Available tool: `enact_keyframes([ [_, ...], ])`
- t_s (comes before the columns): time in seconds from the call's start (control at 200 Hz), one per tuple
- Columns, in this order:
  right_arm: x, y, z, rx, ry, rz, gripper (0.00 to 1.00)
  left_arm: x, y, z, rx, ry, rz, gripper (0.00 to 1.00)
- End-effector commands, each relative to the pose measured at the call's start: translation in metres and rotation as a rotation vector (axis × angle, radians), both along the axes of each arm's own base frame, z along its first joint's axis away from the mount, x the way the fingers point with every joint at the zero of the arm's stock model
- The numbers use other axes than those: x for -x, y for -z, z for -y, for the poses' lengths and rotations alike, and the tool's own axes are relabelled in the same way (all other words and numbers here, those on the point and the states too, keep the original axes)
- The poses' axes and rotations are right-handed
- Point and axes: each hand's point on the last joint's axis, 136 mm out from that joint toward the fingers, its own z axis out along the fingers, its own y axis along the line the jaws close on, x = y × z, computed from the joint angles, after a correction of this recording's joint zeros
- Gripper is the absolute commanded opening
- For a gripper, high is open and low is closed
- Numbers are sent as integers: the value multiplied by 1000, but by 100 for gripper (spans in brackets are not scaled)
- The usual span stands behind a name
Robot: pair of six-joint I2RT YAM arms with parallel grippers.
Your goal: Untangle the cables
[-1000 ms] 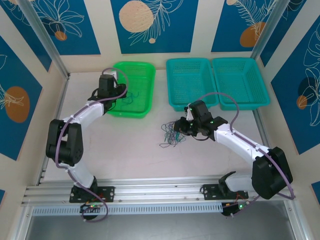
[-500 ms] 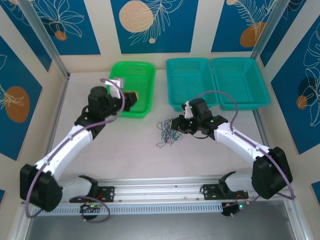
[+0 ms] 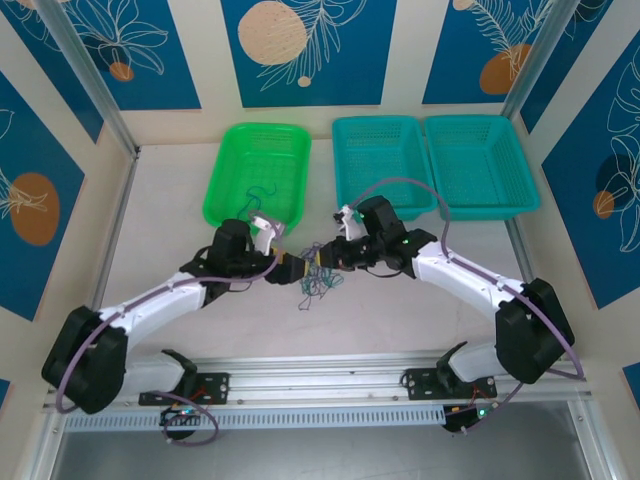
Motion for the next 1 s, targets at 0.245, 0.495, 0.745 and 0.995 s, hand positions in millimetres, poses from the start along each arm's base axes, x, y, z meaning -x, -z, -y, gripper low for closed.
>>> enact_keyframes([
  [0.245,3,-17,-23,-65,-70,33,22,-7,7,15,107,-29,-49,0],
  [0.495,-7,-10,32,18,159,82,64,-11,36,0,11,-122,-103,0],
  [0.745,0,35,112,160,474,12,59,-11,53,2,15,-134,-163,0],
  [0.995,21,43,61,189,236,64,47,-10,59,-1,-7,-139,-169,0],
])
